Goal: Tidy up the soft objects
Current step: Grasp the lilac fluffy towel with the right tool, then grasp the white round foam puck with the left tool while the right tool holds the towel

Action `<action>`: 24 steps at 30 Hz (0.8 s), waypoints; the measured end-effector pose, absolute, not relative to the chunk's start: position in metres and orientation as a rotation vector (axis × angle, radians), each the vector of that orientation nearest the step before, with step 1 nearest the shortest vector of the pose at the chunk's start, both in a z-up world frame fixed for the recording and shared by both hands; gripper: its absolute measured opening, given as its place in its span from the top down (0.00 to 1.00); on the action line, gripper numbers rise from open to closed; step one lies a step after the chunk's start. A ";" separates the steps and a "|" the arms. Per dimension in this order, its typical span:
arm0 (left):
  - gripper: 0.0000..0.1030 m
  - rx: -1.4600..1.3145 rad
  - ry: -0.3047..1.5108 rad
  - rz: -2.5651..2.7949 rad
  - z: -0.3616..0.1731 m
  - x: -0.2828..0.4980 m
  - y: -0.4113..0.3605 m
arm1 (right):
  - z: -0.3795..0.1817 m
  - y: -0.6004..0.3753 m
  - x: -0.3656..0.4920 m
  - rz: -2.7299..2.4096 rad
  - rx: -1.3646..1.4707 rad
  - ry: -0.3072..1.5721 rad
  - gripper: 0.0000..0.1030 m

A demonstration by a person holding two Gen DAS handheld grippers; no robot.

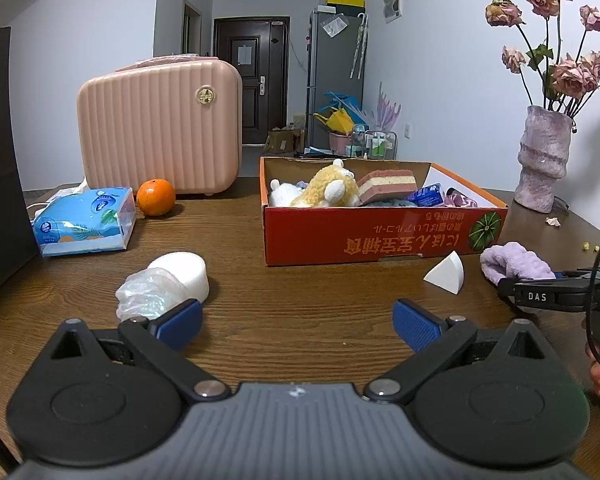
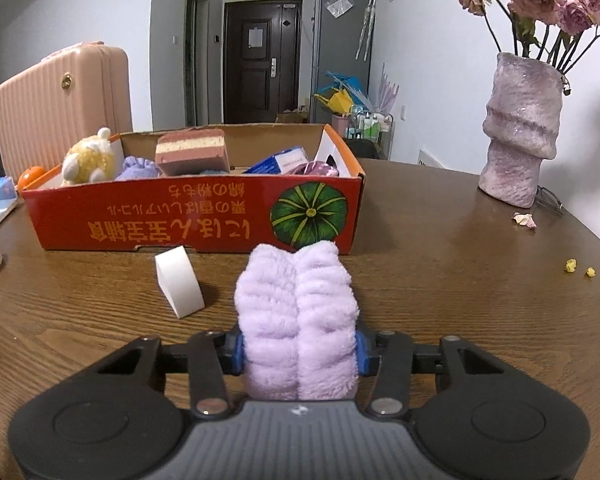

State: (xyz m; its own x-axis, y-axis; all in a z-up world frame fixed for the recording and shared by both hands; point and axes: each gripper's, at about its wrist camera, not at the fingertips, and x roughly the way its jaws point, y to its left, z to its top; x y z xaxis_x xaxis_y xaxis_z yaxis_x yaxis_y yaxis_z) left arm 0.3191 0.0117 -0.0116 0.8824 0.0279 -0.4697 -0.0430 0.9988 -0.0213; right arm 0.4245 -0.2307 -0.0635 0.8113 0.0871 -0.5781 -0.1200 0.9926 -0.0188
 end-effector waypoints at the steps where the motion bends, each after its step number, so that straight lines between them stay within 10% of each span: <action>1: 0.00 -0.033 0.488 0.038 -0.011 0.319 0.012 | -0.063 -0.231 0.423 0.109 -0.054 0.606 0.58; 24: 0.00 -0.054 0.430 0.170 0.001 0.328 0.066 | -0.048 -0.226 0.389 0.116 -0.070 0.452 0.61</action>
